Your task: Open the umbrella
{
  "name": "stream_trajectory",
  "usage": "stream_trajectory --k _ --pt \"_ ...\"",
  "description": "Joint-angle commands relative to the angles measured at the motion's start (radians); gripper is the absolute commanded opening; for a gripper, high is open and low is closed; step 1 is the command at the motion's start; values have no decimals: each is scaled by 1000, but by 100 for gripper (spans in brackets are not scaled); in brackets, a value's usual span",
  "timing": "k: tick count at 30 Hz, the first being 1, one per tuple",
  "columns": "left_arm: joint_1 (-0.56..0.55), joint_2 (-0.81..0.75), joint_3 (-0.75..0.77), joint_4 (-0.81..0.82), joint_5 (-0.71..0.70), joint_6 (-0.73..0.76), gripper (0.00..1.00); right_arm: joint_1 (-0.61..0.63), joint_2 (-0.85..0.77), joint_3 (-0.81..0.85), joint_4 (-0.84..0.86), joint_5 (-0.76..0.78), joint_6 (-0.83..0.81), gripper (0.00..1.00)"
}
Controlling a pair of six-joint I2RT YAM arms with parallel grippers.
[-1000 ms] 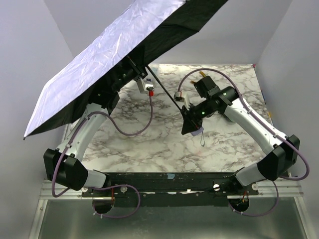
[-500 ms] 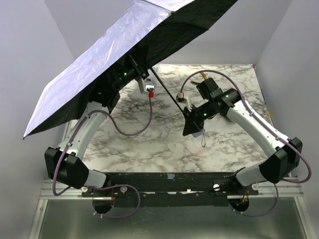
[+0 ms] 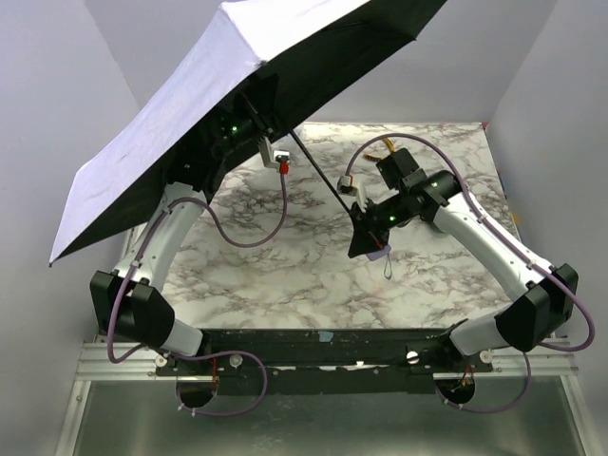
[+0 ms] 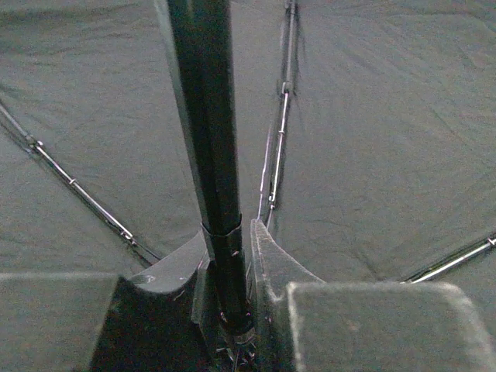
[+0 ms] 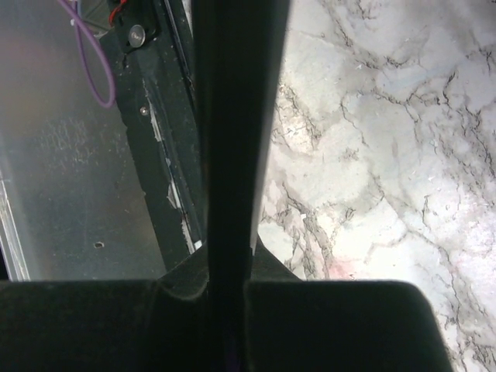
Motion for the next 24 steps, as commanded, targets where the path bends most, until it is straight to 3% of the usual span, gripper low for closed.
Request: stream_trajectory --k 1,24 --pt "165 18 120 229 -322 91 17 28 -52 -77 -291 27 -184 1" --pt "259 92 213 254 -377 81 17 27 -83 -173 -307 105 -221 1"
